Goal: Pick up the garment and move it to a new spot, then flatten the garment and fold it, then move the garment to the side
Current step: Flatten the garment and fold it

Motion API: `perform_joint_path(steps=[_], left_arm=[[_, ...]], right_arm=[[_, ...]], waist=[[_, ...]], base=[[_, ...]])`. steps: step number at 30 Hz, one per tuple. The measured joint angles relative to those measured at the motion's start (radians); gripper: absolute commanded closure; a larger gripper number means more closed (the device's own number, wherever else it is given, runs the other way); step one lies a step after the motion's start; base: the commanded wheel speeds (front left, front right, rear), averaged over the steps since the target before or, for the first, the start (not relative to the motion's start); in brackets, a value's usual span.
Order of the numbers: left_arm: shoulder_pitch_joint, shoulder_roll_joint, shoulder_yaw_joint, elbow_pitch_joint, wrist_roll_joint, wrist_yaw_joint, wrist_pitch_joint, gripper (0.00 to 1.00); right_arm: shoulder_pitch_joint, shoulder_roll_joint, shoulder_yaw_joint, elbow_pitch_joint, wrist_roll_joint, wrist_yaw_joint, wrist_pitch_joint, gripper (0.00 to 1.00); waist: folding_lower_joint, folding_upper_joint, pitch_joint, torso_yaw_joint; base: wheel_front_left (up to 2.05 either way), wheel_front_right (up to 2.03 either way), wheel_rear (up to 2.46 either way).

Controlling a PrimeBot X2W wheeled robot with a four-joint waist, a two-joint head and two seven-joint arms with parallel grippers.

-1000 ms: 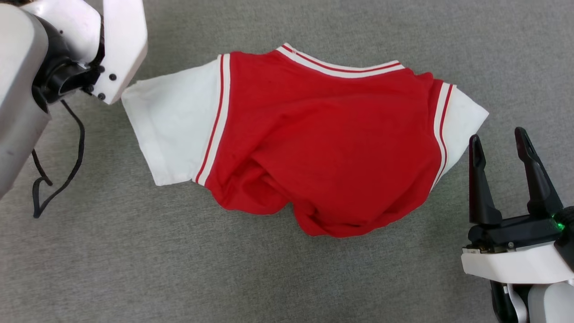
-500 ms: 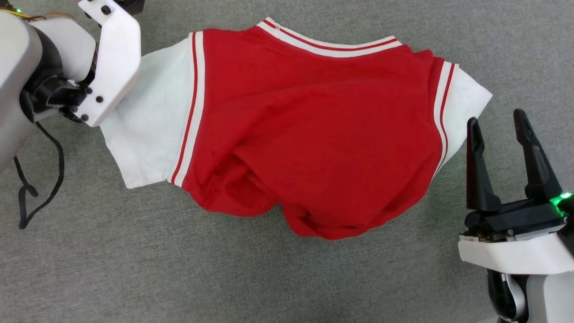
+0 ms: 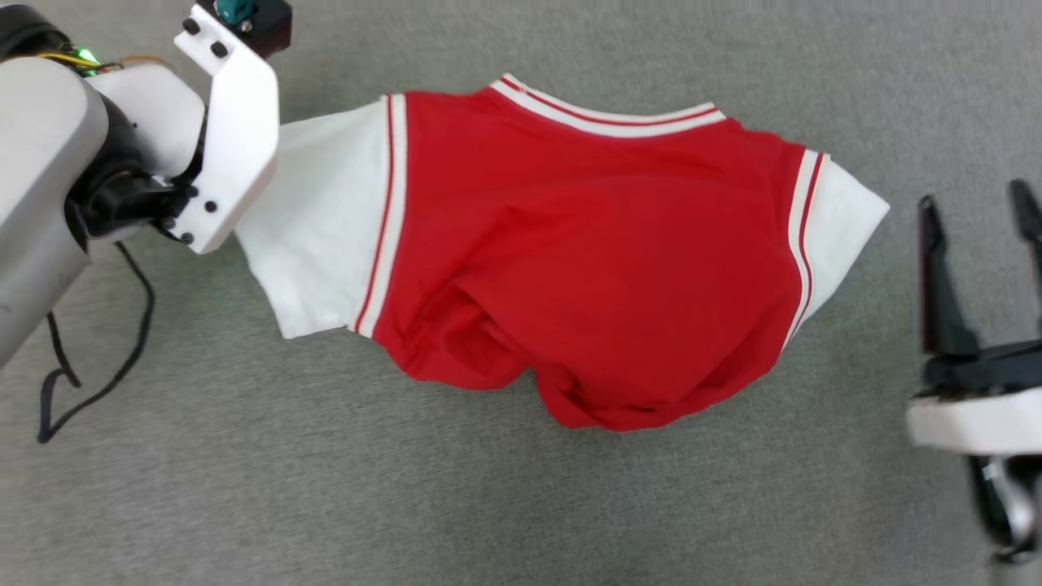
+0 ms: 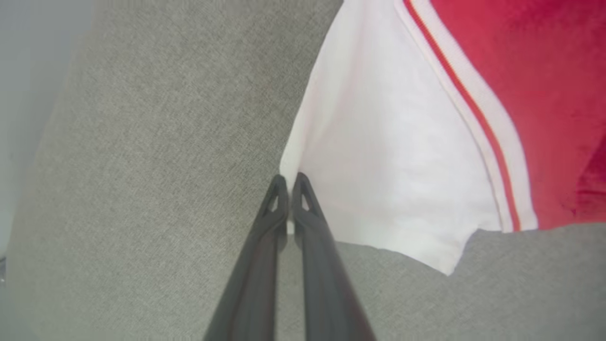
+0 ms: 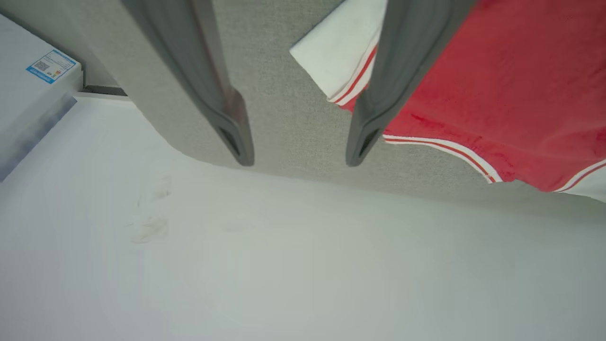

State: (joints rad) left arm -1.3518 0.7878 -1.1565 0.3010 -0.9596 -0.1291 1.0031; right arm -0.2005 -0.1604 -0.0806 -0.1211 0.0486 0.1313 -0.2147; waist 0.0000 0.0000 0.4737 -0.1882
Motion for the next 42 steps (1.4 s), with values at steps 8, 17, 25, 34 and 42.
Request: perform_joint_path(steps=[8, 17, 25, 34, 42], left_arm=[[0.031, 0.022, -0.013, -0.029, -0.032, 0.000, -0.088, 1.00], [0.045, 0.006, -0.044, -0.058, -0.037, 0.000, -0.142, 1.00], [0.005, -0.027, -0.063, -0.077, -0.029, 0.000, -0.172, 1.00], [-0.032, -0.051, -0.091, -0.088, -0.021, 0.000, -0.210, 1.00], [-0.052, -0.048, -0.107, -0.086, -0.023, 0.000, -0.227, 1.00]], right_arm=[[-0.114, -0.301, 0.039, -0.017, 0.155, 0.000, 0.387, 0.00], [-0.309, -0.680, 0.295, 0.024, 0.523, 0.000, 0.951, 0.00], [-0.464, -0.756, 0.441, 0.095, 0.662, 0.000, 1.266, 0.00], [-0.530, -0.698, 0.500, 0.232, 0.662, 0.000, 1.358, 0.00], [-0.530, -0.697, 0.543, 0.268, 0.692, 0.000, 1.312, 0.67]], waist=[[0.0000, 0.0000, -0.071, 0.065], [0.0000, 0.0000, -0.067, 0.130], [0.0000, 0.0000, -0.022, 0.175], [0.0000, 0.0000, 0.052, 0.224], [-0.0001, 0.0000, 0.085, 0.235]], base=[[0.00, 0.00, 0.00], [0.00, 0.00, 0.00], [0.00, 0.00, 0.00], [0.00, 0.00, 0.00], [0.00, 0.00, 0.00]])
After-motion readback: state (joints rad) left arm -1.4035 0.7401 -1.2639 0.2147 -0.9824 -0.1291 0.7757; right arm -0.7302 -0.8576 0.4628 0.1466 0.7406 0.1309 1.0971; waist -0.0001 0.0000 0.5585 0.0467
